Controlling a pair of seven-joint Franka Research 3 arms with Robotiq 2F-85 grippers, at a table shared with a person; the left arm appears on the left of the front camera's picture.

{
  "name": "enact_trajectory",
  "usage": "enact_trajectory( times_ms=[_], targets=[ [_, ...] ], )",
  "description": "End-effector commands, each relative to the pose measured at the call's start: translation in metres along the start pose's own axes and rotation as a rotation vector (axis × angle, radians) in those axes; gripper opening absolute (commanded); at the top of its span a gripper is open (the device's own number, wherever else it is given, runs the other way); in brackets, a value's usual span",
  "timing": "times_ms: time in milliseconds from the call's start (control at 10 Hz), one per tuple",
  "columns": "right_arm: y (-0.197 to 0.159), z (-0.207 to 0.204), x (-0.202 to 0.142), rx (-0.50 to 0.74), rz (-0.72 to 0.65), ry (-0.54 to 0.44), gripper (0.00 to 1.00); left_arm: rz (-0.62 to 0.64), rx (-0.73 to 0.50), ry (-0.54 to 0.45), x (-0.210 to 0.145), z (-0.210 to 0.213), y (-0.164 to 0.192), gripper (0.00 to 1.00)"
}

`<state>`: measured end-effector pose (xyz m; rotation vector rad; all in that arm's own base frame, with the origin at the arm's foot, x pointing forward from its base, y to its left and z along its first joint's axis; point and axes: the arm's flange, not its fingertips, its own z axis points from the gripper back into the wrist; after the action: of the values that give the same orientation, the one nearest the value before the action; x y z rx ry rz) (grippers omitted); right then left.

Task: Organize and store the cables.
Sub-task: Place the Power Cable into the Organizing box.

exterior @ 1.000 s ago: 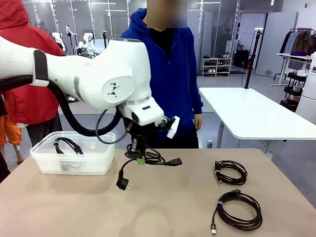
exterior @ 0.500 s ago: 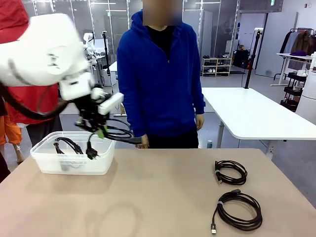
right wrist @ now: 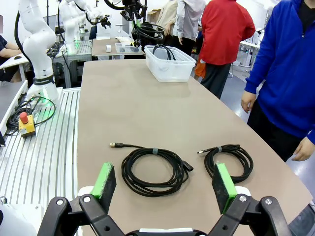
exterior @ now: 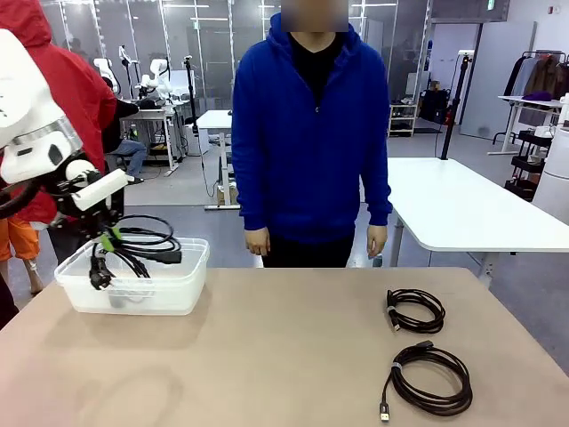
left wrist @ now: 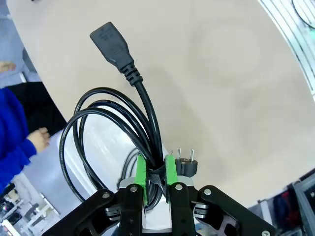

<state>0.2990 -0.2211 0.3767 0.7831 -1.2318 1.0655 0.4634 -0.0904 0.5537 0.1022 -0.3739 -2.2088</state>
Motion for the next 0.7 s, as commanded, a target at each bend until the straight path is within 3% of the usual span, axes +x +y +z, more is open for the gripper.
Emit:
enact_trajectory(
  times_ms=[0,100,200,600],
  targets=[
    [0.0004,0.0017,0.0005,-0.001,0.011,-0.012,1.00,0.000,-0.011,-0.002,-0.0074,0.0016,-0.0062,0.18],
    [0.0004,0.0017,0.0005,-0.001,0.011,-0.012,1.00,0.031,0.035,-0.068,-0.0073,0.0018,-0.0084,0.18],
    [0.0004,0.0017,0.0005,-0.001,0.011,-0.012,1.00,0.016,-0.005,0.002,-0.0103,0.0000,-0.0061,0.18],
    [0.0004,0.0017,0.0005,-0.001,0.011,-0.012,1.00,0.026,-0.001,-0.011,-0.0102,-0.0015,-0.0062,0.18]
  ],
)
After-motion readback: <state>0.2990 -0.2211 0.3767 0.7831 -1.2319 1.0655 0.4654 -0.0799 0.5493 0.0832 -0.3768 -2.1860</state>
